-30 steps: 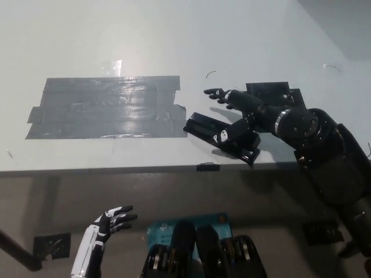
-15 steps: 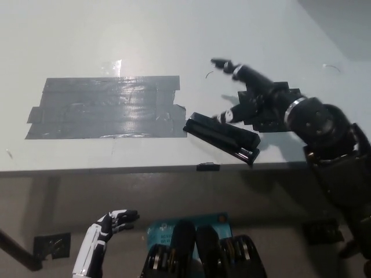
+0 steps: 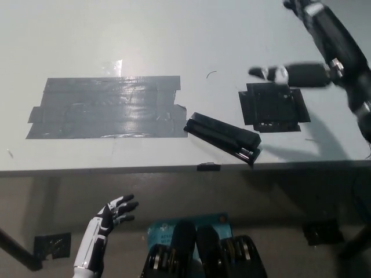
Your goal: A person hands a stapler to the robot and the robot grabs it with its right hand and places it on the desk infront of it
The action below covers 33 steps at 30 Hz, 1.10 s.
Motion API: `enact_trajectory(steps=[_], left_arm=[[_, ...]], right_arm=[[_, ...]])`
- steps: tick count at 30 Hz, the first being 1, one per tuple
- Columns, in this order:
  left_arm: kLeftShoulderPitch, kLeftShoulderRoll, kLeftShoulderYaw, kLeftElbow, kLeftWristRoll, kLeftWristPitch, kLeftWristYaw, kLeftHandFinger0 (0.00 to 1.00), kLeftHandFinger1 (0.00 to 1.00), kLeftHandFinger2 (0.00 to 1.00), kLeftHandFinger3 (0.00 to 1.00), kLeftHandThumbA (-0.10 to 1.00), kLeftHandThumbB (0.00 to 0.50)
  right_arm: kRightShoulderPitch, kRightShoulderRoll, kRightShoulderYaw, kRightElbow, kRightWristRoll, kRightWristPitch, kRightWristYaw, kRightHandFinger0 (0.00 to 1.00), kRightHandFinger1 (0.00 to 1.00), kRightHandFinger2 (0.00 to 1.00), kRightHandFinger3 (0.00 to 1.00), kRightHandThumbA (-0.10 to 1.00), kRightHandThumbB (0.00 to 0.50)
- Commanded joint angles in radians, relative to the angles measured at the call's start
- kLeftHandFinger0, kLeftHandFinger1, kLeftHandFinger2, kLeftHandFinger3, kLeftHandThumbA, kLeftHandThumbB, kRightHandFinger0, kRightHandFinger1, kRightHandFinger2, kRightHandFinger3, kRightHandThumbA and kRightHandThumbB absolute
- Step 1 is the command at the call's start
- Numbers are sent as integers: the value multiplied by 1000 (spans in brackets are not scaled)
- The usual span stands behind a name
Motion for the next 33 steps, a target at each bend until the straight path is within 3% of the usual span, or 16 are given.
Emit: enact_trajectory(steps=[1,5,9,12,14,17,22,27,33], left_arm=[[-9,8,9,-8,-16,-14,-3,835,931,891,886,1000,406],[2,9,10,-7,-24,-8,-7,874,980,943,910,1000,414],[9,10,7,-5,-22,-8,-10,895,1000,971,923,1000,419],[15,9,9,13,-20,-27,-4,884,1000,971,921,1000,426],[22,8,11,15,-24,-26,-4,899,1000,985,941,1000,432],[34,11,14,16,-25,-30,-3,922,1000,1000,976,1000,427],[37,9,16,14,-23,-26,0,922,1000,1000,981,1000,424],[24,14,22,35,-19,-41,3,900,1000,986,989,1000,428],[34,14,23,32,-22,-37,-1,934,1000,995,976,1000,415]], right_arm=[[364,43,-78,-445,209,-31,-40,1000,1000,1000,1000,979,404],[564,64,-40,-366,209,-121,-22,1000,1000,1000,1000,984,423],[706,99,-34,-250,228,-224,-25,1000,1000,1000,1000,978,397],[774,132,-26,-130,251,-303,-20,1000,1000,1000,1000,957,343],[802,148,-15,-46,223,-354,-32,1000,1000,1000,1000,1000,300],[806,178,-9,103,196,-391,-50,1000,1000,1000,1000,1000,332],[792,185,-7,162,175,-391,-59,1000,1000,1000,1000,1000,343],[774,182,16,203,155,-401,-61,1000,1000,1000,1000,1000,300],[787,169,36,216,148,-419,-69,1000,1000,1000,1000,1000,314]])
